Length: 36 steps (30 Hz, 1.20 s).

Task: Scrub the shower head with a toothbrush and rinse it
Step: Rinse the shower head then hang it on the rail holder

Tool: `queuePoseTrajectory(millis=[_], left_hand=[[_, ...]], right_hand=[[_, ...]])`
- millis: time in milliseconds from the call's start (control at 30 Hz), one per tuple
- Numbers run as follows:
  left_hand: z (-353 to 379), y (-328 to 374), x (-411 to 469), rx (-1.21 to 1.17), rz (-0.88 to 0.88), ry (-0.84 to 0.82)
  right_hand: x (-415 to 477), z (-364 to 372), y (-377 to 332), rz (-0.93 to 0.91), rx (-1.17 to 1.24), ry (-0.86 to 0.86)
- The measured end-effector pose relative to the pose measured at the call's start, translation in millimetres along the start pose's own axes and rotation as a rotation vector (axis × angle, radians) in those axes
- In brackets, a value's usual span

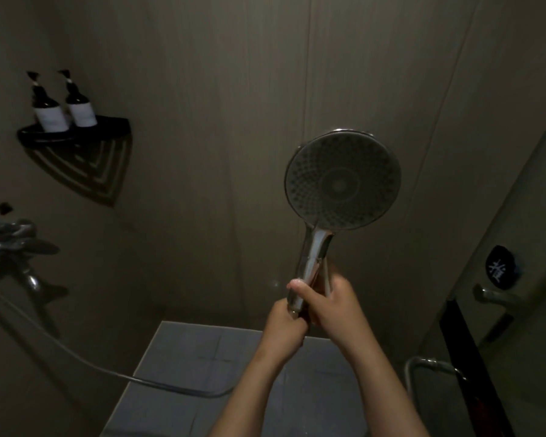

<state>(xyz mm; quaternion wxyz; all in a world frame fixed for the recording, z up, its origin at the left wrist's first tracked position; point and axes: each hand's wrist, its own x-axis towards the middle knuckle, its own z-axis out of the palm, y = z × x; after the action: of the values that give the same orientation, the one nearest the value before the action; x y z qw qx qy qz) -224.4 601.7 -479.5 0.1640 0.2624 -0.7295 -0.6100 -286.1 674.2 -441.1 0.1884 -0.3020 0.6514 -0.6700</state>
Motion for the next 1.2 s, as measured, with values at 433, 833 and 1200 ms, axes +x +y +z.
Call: queuePoseTrajectory(millis=[433,833,1200], left_hand=[[-9.4,-3.9,-10.8,0.002,0.151,-0.087],[-8.6,-3.2,-19.3,0.165,0.261,0.047],[-17.3,3.5,-25.2,0.05,0.294,0.012]], right_hand=[[4.5,0.4,-2.1,-0.018,-0.095,0.097],[-1.1,3.0,-8.5,-0.048,-0.146,0.144],[-3.3,-2.3,-7.8,-0.074,-0.07,0.183]])
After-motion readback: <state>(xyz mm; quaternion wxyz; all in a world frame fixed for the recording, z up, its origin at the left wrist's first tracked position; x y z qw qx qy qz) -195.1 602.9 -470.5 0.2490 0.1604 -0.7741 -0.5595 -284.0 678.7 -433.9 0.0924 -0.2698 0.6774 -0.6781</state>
